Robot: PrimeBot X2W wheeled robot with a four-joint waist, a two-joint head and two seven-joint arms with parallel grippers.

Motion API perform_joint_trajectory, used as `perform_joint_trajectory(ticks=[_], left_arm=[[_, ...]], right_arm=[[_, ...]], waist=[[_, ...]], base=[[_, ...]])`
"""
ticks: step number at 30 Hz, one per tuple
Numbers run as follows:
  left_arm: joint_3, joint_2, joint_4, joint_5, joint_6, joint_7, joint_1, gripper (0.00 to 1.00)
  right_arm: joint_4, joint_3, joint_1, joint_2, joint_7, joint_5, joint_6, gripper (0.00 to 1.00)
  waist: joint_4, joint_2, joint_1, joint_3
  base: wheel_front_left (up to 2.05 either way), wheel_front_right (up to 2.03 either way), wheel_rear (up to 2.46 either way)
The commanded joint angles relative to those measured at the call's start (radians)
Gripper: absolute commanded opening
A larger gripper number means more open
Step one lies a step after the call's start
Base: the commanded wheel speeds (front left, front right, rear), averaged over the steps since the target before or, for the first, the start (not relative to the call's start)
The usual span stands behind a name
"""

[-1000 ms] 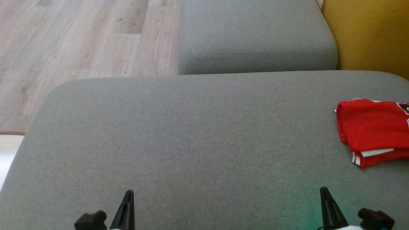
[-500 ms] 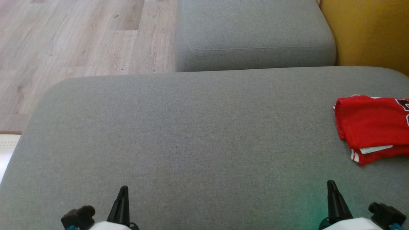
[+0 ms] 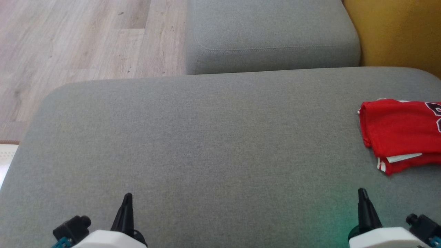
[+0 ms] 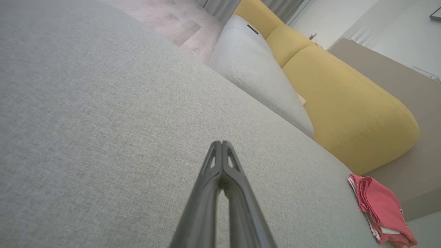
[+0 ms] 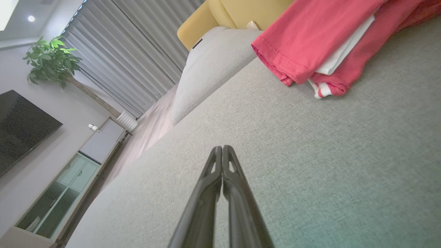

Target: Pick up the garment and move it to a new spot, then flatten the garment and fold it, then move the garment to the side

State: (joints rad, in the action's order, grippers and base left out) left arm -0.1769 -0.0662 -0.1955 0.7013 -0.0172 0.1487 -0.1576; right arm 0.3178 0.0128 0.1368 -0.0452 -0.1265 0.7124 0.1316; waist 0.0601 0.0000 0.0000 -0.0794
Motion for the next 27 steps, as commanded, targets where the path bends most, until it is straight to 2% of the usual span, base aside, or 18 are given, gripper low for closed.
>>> perform_joint_trajectory(ticks=[1,27], left_arm=[[0.029,-0.015,0.029,0.028,0.007,-0.008,0.062,0.00],[0.097,-0.018,0.004,0.338,0.054,-0.077,0.128,0.00]], right_arm=[[-0.038,-0.002,-0.060,-0.013,0.003,0.028,0.000,0.00],[-0.050,-0.036,-0.121,-0.016,0.076,0.324,-0.001,0.00]], waist=[[-0.001,0.0000,0.0000,0.001],[-0.021,0.0000,0.0000,0.029]], base=[[0.00,0.00,0.00],[0.00,0.00,0.00]])
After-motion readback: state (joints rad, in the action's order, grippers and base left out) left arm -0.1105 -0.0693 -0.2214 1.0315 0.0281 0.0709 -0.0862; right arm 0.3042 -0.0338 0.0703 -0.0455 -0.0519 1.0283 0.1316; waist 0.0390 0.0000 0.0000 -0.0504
